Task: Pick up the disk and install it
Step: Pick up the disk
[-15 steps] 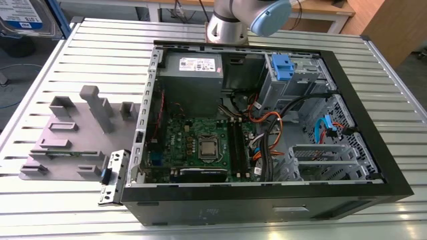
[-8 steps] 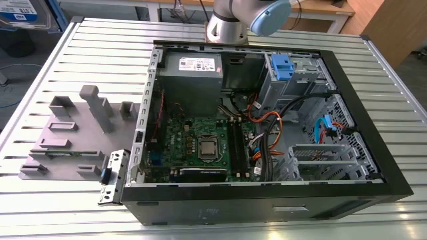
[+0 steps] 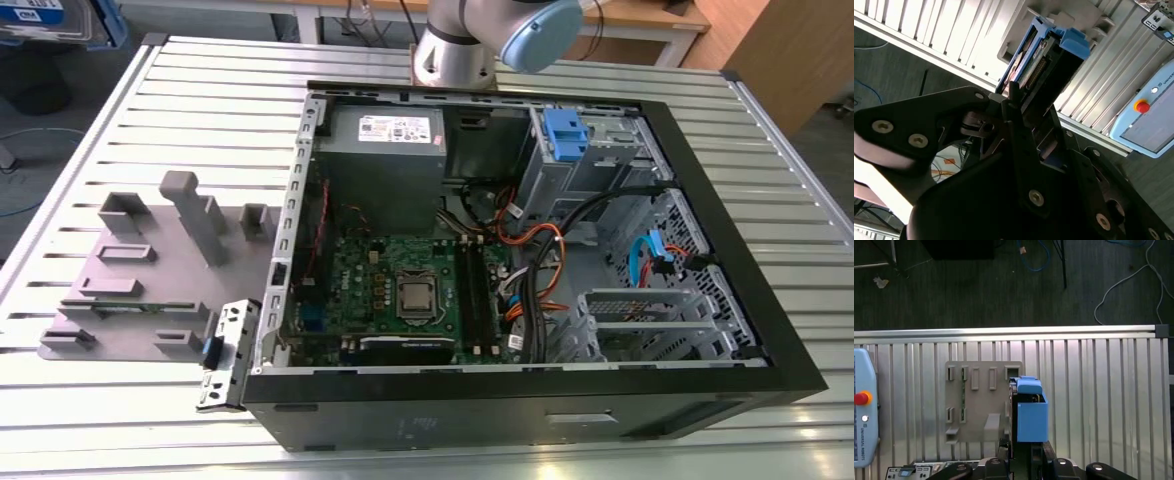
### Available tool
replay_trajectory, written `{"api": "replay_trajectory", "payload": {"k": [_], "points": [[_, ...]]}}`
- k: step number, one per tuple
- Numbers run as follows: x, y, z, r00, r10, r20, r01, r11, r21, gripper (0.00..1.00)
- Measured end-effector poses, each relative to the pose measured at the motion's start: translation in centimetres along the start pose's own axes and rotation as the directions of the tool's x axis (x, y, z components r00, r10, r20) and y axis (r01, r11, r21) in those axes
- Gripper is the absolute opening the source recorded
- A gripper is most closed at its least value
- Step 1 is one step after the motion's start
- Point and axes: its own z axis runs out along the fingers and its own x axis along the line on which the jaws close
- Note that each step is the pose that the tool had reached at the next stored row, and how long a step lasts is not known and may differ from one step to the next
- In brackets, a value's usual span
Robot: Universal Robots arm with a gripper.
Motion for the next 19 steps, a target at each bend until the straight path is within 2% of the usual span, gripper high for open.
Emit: {"api": "replay_trajectory", "payload": {"k": [5, 11, 19], "points": [[-0.04, 0.00, -0.77, 1.0000, 0.000, 0.0000, 0.000, 1.0000, -0.0001, 0.35], [-0.05, 0.00, -0.84, 1.0000, 0.000, 0.0001, 0.000, 1.0000, 0.0000, 0.35], [0.00, -0.05, 0.32, 1.0000, 0.000, 0.0001, 0.000, 1.0000, 0.0001, 0.35]]}}
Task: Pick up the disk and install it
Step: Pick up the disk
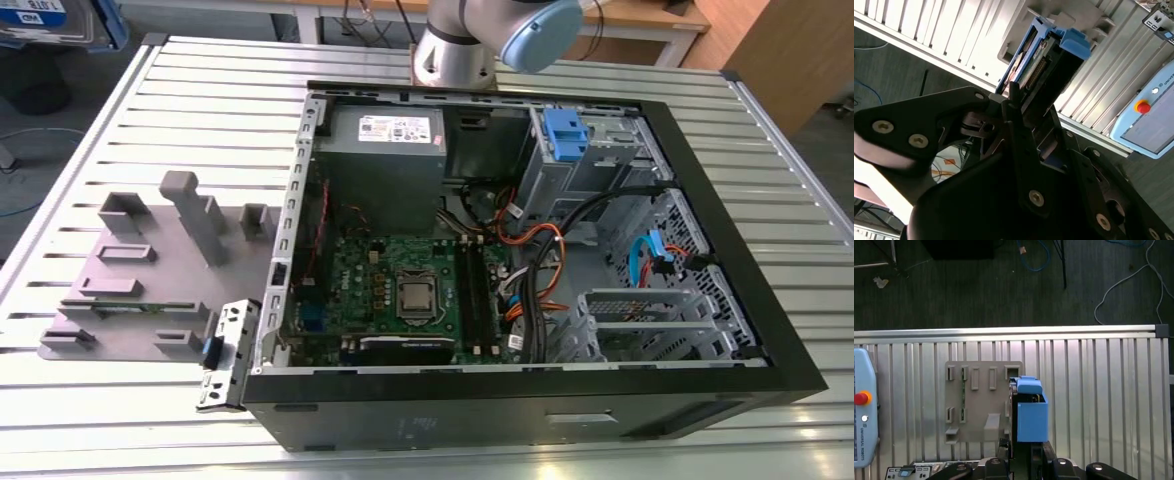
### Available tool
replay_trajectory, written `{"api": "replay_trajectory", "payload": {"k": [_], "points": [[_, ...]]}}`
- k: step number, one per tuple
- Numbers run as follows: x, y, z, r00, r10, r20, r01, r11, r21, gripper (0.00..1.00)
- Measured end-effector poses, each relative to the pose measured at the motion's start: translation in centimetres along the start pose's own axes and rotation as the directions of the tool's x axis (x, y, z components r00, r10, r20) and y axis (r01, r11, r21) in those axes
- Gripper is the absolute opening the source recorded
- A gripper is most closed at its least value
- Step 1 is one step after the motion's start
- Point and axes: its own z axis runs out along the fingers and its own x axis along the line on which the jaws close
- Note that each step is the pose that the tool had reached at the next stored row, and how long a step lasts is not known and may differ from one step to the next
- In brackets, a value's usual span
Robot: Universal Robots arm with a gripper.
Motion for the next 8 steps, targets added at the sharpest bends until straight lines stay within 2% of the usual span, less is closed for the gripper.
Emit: {"api": "replay_trajectory", "payload": {"k": [2, 8], "points": [[-0.02, -0.41, 0.04, 1.0000, 0.000, 0.0000, 0.000, 1.0000, 0.0000, 0.35], [-0.11, -2.83, 0.12, 1.0000, 0.000, 0.0000, 0.000, 1.0000, -0.0007, 0.35]]}}
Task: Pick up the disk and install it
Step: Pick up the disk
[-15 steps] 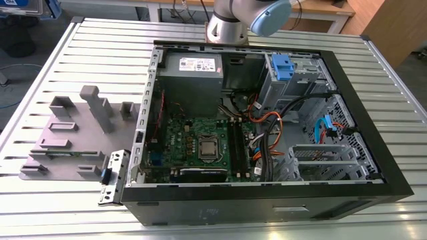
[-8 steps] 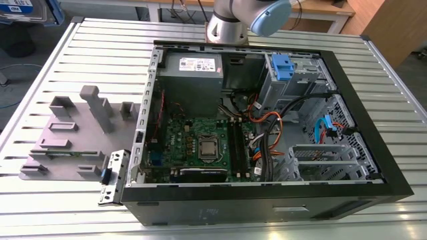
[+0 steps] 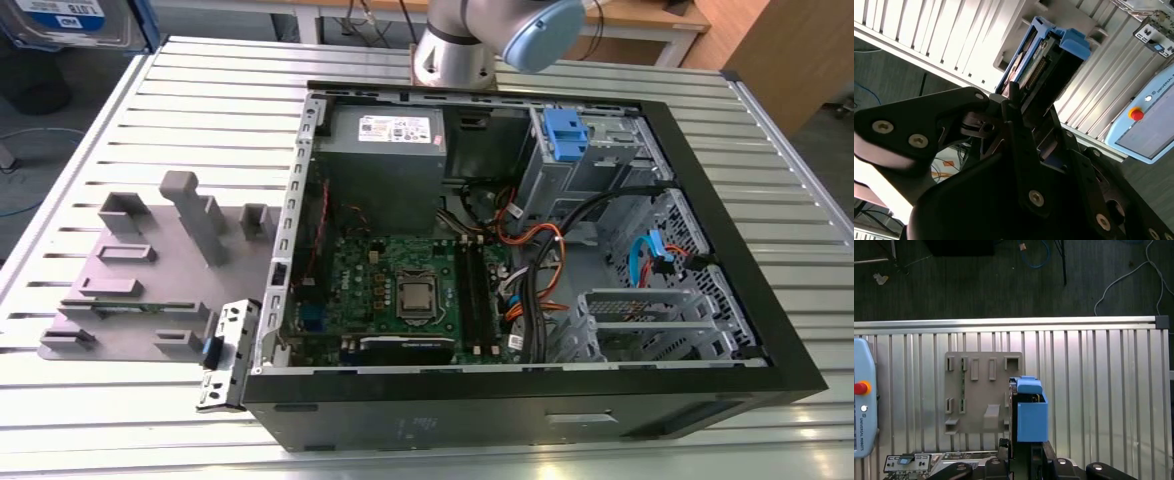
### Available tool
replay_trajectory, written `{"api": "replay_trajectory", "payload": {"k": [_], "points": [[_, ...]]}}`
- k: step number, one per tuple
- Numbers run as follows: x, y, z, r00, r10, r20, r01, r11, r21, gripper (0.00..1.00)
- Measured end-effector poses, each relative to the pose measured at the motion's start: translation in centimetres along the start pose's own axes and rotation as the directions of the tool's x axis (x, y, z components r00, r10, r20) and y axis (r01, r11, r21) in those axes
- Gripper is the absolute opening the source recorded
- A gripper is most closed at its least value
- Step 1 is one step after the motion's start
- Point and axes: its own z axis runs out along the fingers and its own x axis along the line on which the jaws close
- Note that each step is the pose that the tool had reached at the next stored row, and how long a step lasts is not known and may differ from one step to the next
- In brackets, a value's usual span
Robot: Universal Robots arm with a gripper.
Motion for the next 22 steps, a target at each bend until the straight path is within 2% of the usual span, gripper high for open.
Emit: {"api": "replay_trajectory", "payload": {"k": [5, 11, 16, 22], "points": [[-0.08, -1.77, 0.06, 1.0000, 0.000, 0.0000, 0.000, 1.0000, -0.0004, 0.35], [-0.15, -3.47, 0.13, 1.0000, 0.000, -0.0001, 0.000, 1.0000, -0.0005, 0.35], [-0.19, -4.56, 0.19, 1.0000, 0.000, -0.0001, 0.000, 1.0000, -0.0006, 0.35], [-0.22, -5.29, 0.25, 1.0000, 0.000, 0.0000, 0.000, 1.0000, -0.0005, 0.35]]}}
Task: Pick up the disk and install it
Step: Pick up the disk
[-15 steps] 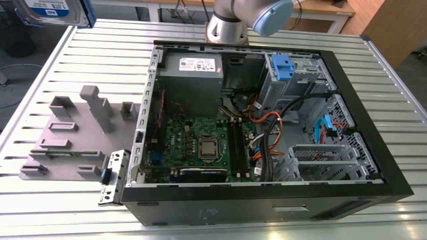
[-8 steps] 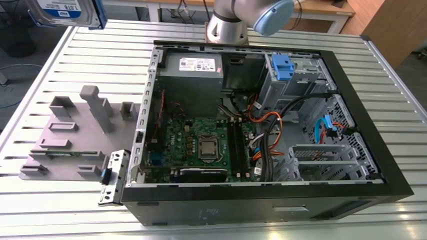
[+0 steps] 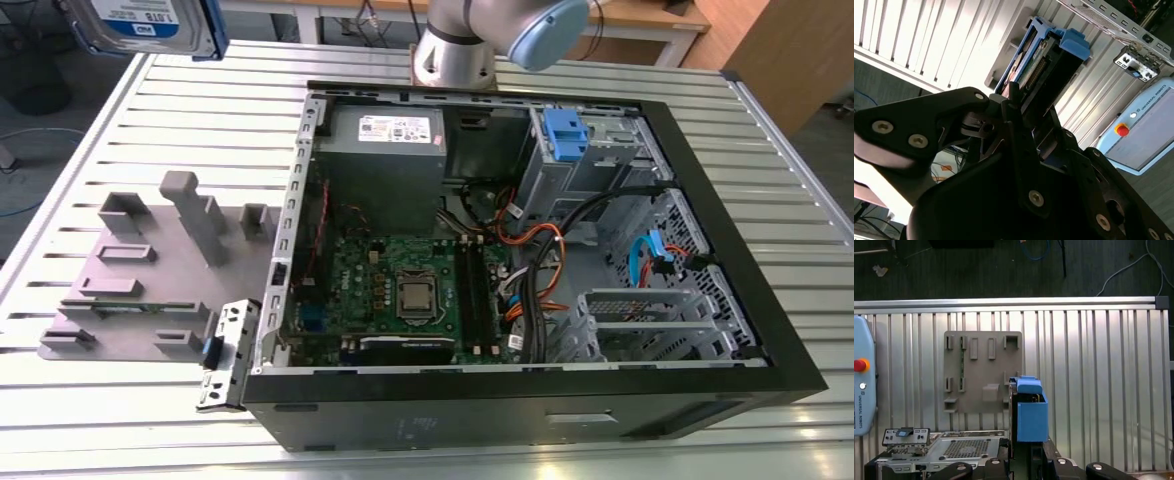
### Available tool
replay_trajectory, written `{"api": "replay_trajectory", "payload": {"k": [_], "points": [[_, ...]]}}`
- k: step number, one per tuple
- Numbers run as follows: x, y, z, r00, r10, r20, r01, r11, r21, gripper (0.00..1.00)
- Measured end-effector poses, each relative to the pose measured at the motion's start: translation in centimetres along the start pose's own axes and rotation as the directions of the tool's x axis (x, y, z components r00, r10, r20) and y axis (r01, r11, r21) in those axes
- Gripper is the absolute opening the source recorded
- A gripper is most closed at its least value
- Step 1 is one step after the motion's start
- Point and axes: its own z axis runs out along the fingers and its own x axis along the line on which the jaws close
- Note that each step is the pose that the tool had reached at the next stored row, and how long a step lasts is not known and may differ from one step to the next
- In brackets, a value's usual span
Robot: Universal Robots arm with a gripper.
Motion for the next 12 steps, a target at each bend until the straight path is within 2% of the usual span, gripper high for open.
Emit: {"api": "replay_trajectory", "payload": {"k": [12], "points": [[-0.05, -1.31, 0.11, 1.0000, 0.000, 0.0000, 0.000, 1.0000, 0.0000, 0.35]]}}
